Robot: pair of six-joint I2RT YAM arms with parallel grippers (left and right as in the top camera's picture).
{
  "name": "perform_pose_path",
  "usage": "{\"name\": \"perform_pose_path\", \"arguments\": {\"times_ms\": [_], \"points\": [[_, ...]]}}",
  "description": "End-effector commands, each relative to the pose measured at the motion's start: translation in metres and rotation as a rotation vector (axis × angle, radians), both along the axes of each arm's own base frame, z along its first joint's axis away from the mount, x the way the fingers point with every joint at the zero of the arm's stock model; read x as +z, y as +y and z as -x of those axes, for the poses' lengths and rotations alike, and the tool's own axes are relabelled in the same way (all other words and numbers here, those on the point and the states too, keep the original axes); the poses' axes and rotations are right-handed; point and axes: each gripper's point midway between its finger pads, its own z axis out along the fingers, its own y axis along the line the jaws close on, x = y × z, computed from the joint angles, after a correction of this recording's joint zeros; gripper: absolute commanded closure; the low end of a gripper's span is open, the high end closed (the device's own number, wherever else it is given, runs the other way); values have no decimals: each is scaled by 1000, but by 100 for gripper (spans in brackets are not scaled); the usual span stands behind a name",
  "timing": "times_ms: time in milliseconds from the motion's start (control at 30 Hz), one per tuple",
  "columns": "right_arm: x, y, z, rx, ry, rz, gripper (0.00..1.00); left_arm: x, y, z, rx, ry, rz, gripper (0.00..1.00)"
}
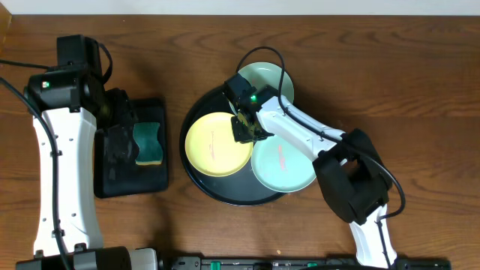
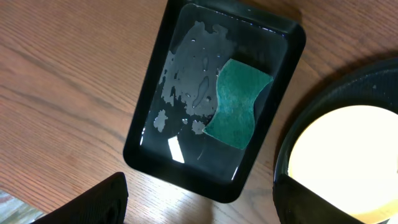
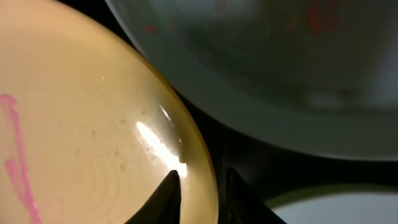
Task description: Clean dirty plates on tray and stack at the side
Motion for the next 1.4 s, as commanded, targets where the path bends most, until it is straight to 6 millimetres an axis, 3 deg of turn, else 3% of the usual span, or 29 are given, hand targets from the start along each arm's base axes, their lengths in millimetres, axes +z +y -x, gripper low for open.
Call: {"name": "perform_pose_path", "arguments": {"times_ms": [0,133,433,733,933,1367], "points": [[-8,1,-3,-20,-6,20,82,1,4,1,25,-5,-12,25],[-8,1,-5,-21,-14,19,99,-7,4,1,25,8,-10,25],[-14,-1,-3,-21,-12,20,99,-45,2,3,-17,80,-1,26],[-14,-1,-3,-21,-13,19,99,-106,-3,2,-103,228,43,32],[-15,0,-2,-18,-11,23,99,-143,-15,-11,-148,268,125,35],[-15,-3,-3,-21,-19,38,94,-197,-25,-23,-199,340,207,48]]}}
